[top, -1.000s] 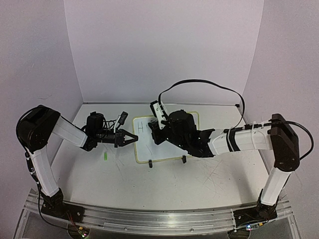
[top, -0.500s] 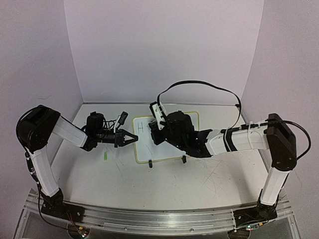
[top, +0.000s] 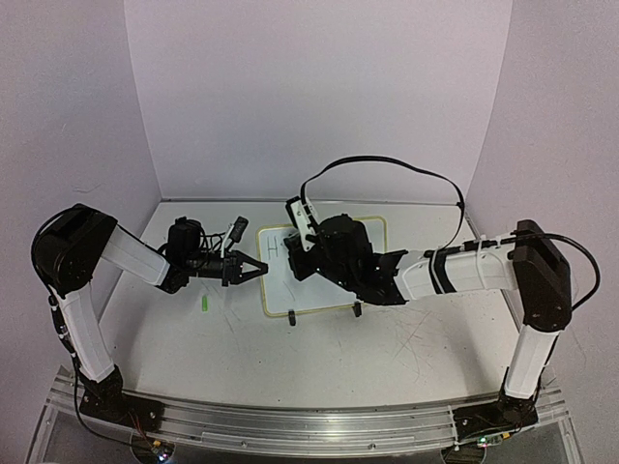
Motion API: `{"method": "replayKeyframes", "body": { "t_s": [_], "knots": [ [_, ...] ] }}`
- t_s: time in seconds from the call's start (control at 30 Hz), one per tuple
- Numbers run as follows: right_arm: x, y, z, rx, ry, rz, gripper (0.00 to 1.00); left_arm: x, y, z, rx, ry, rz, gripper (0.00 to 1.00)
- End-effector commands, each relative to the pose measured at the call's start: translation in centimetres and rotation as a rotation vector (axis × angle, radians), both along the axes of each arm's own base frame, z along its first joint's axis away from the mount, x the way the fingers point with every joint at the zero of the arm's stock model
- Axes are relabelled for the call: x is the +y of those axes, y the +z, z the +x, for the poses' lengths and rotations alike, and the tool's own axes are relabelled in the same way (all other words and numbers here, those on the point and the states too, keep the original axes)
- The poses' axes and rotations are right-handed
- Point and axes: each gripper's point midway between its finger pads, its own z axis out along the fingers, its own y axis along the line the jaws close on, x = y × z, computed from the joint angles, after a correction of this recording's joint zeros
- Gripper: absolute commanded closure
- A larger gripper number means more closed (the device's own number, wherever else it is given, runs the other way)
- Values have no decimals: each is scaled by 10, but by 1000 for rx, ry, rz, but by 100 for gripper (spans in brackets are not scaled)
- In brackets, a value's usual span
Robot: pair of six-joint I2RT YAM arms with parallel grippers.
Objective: Write a sentence on the whiteboard
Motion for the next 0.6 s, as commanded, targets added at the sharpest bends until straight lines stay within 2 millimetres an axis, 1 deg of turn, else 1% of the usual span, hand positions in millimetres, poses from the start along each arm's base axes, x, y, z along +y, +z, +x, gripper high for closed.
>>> {"method": "replayKeyframes", "body": {
  "t_s": [0.0,0.43,0.57],
  "knots": [
    [6,2,4,0,4,1,100,1,5,6,-45,24,11,100],
    [-2,-13,-3,41,1,-17,100,1,6,7,-47,22,9,100],
    [-6,-15,-4,46,-6,-18,100,1,5,7,-45,23,10,100]
  ]
}}
